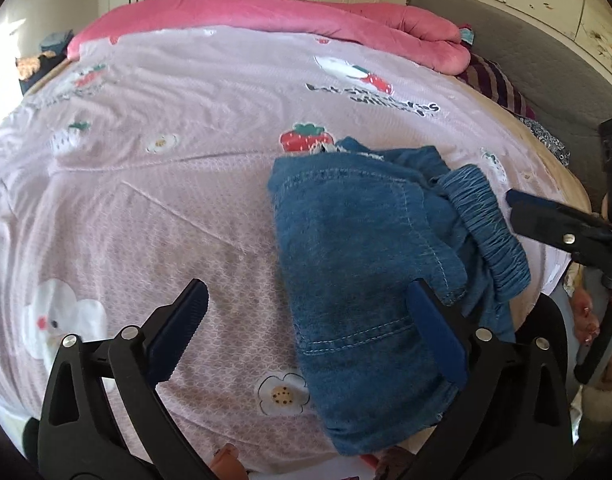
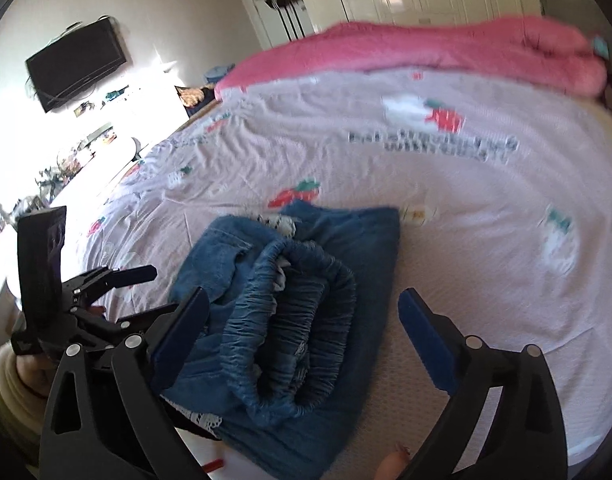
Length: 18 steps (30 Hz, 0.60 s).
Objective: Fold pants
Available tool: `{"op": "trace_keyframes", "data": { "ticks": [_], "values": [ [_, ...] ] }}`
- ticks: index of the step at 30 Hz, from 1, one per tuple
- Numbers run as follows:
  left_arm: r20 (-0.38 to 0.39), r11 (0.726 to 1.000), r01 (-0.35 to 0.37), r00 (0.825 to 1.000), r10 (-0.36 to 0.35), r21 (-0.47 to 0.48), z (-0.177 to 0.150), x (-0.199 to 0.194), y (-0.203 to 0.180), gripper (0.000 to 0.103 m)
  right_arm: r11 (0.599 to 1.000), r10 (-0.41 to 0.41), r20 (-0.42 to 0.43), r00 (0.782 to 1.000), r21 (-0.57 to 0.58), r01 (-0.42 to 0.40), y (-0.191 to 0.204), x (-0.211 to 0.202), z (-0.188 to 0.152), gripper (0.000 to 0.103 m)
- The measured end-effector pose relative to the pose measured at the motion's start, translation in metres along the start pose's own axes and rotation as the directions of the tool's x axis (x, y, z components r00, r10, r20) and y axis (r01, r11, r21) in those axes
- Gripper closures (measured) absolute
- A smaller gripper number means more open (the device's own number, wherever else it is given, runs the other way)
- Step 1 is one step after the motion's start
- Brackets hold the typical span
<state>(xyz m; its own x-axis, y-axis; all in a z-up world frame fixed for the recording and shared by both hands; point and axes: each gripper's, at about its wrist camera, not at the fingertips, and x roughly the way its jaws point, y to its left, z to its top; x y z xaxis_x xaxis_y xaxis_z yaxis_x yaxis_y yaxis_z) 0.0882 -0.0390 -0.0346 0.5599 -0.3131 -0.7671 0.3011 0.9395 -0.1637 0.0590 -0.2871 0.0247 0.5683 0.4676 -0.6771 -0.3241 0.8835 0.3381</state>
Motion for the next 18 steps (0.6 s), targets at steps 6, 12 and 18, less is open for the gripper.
{"op": "trace_keyframes", "data": {
  "ticks": [6, 12, 18],
  "values": [
    [-0.021, 0.999, 0.045, 0.999, -0.045, -0.020, -0.003, 0.011, -0.001, 0.010, 0.997, 0.036, -0.049, 0.998, 0.070, -0.032, -0.019, 0.022, -0.014, 0.008],
    [-0.050, 0.994, 0.096, 0.994, -0.098, -0.045, -0.005, 0.022, -0.003, 0.010, 0.986, 0.098, -0.024, 0.995, 0.134, -0.094, -0.031, 0.028, -0.022, 0.008],
    [-0.058, 0.991, 0.116, 0.991, -0.120, -0.071, -0.005, 0.029, -0.004, 0.012, 0.983, 0.121, -0.013, 0.993, 0.142, -0.118, -0.031, 0.031, -0.025, 0.022]
  ]
}}
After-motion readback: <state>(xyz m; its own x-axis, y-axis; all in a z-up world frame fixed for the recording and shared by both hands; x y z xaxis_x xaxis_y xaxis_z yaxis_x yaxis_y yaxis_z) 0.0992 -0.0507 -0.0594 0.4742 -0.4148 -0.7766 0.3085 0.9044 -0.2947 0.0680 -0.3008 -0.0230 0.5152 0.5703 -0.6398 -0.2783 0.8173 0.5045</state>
